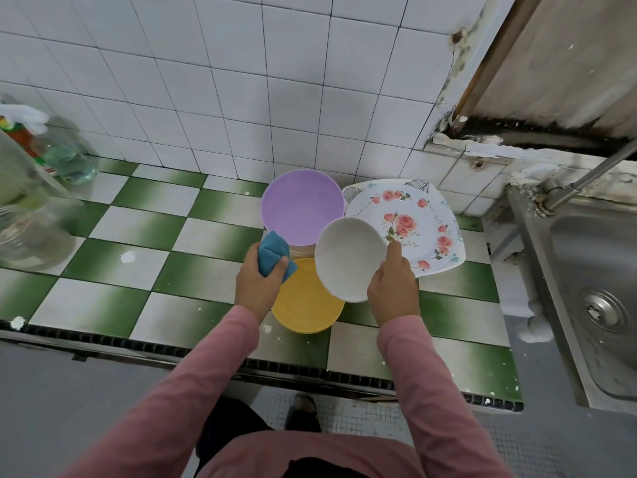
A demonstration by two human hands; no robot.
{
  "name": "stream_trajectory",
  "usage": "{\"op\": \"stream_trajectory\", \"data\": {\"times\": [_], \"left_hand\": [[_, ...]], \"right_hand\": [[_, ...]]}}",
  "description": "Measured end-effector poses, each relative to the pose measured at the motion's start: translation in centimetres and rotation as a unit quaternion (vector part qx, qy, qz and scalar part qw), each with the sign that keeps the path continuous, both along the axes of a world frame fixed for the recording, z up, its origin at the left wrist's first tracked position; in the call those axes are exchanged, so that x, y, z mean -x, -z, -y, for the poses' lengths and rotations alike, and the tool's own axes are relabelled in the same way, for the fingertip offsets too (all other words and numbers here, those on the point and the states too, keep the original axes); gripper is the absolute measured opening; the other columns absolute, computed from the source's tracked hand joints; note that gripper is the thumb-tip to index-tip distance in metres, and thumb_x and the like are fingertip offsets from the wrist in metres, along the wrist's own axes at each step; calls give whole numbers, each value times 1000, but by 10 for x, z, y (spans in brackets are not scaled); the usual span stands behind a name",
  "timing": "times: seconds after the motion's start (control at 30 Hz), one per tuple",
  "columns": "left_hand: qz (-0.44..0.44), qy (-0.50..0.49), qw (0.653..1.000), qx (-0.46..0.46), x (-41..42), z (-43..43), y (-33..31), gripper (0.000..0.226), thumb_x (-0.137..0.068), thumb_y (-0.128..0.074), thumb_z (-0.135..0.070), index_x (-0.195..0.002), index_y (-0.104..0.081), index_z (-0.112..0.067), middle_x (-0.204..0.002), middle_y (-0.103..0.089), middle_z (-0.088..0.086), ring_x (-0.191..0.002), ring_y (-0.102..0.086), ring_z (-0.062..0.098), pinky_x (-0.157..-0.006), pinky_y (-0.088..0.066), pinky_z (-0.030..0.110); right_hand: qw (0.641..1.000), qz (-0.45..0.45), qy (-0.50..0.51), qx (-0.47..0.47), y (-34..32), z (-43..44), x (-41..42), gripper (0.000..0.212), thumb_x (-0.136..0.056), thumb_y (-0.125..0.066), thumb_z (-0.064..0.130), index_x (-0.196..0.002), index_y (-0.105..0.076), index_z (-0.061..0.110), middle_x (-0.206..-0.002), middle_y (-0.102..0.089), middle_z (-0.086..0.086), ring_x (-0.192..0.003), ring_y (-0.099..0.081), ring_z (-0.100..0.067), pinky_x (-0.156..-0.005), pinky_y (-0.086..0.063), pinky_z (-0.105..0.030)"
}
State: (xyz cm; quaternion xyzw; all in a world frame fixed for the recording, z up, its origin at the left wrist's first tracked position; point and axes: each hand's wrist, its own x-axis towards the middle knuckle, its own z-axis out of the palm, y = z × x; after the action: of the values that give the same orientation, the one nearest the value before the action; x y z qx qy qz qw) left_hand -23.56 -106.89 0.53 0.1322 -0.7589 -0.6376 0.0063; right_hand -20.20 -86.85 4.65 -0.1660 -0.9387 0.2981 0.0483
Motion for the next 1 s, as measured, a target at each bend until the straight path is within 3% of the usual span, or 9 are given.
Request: {"op": "stream_trajectory", "data": {"times": [0.4,0.53,0.73,0.8,0.87,1.0], "left_hand": [[-8,-1,1000,-8,1,-2,-2,26,-92,-66,-16,-113,-52,-24,-96,-60,-11,-87,-59,3,-73,-51,22],[-5,-4,1000,-16,2,0,-1,26,-92,-66,-16,-113,-53,-25,-98,-61,-10,-89,-60,6,-77,-53,24],[-8,-8,1000,-9,3,2,0,26,-92,-66,-16,-115,-54,-22,-97,-61,-11,-86,-59,1,-67,-48,13],[-6,-11,1000,-10,3,3,1,27,-92,-66,-16,-116,-54,-22,-98,-62,-11,-87,-59,1,-68,-48,14],[-5,-14,1000,-11,4,4,2,28,-92,-66,-17,-117,-55,-21,-99,-63,-10,-88,-60,1,-69,-49,15],[-4,-22,1000,-15,4,7,3,28,-92,-66,-16,-117,-54,-20,-99,-63,-9,-88,-60,2,-69,-49,16]], "right_hand": [[994,-57,32,84,9,4,-2,18,-99,-41,-5,-117,-40,-5,-105,-54,-20,-84,-50,-27,-62,-37,-24],[990,-79,28,111,15,3,-1,11,-99,-40,-5,-109,-39,0,-101,-53,-19,-83,-50,-28,-56,-34,-17],[983,-108,22,145,20,8,-4,18,-100,-41,-4,-103,-32,11,-100,-51,-11,-84,-51,-25,-57,-39,-4],[982,-112,17,149,22,8,-5,17,-100,-42,-3,-109,-35,10,-102,-52,-9,-87,-53,-25,-61,-38,-9],[982,-106,13,156,23,9,-5,25,-100,-43,-2,-123,-38,5,-104,-53,-7,-89,-53,-25,-71,-40,-22],[981,-112,11,158,27,10,-5,37,-99,-44,-2,-135,-41,5,-106,-56,-8,-94,-52,-25,-79,-37,-27]]}}
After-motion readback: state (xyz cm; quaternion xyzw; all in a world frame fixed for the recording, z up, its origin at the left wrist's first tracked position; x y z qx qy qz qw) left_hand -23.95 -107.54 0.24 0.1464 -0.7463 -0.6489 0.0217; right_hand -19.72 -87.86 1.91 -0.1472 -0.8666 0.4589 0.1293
